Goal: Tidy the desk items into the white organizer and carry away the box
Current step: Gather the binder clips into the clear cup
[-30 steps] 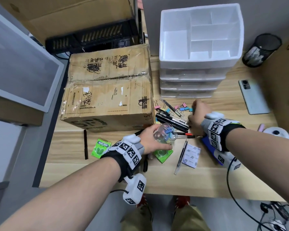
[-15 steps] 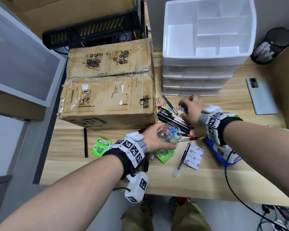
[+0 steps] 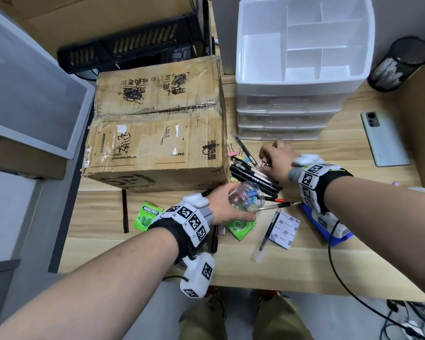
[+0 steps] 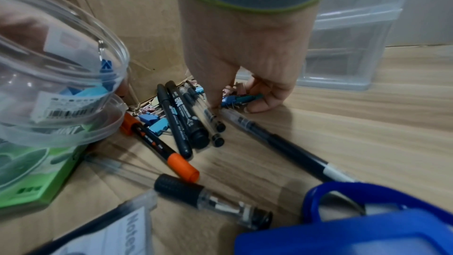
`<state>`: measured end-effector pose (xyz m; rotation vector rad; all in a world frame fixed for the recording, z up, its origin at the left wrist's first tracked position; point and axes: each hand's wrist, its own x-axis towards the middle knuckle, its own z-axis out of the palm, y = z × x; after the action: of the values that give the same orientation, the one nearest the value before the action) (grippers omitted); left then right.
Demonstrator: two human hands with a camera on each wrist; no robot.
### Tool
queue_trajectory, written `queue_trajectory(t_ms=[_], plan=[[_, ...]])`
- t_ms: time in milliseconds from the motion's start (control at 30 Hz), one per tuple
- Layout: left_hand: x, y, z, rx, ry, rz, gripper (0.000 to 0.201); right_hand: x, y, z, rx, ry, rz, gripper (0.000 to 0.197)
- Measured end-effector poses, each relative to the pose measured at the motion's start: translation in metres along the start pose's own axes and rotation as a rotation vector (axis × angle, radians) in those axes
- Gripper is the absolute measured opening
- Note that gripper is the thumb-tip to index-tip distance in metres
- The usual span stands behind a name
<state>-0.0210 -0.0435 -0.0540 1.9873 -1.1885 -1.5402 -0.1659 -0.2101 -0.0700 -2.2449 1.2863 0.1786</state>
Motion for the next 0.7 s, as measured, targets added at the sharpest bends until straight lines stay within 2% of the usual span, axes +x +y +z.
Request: queue_trajectory(t_ms=[200,400,600,700], plan=[[0.0,-0.001,0.0,0.027,0.011,-0.021,0.108,-0.004,0.009,0.005,0.073,0.045,0.011,0.017],[-0.003,0.0,0.0,0.036,0.013,-0.006,0.092,-0.002,0.009,0.005,0.148,0.065,0.083,0.008],[-0.006,0.004,-0.001,0.038,0.045,-0.002,0.086,-0.004,0.009,0.006,0.227,0.11,0.134,0.005],[-0.009,0.007,-0.002,0.051,0.053,-0.002,0.088,-0.009,0.009,0.006,0.257,0.13,0.144,0.01]])
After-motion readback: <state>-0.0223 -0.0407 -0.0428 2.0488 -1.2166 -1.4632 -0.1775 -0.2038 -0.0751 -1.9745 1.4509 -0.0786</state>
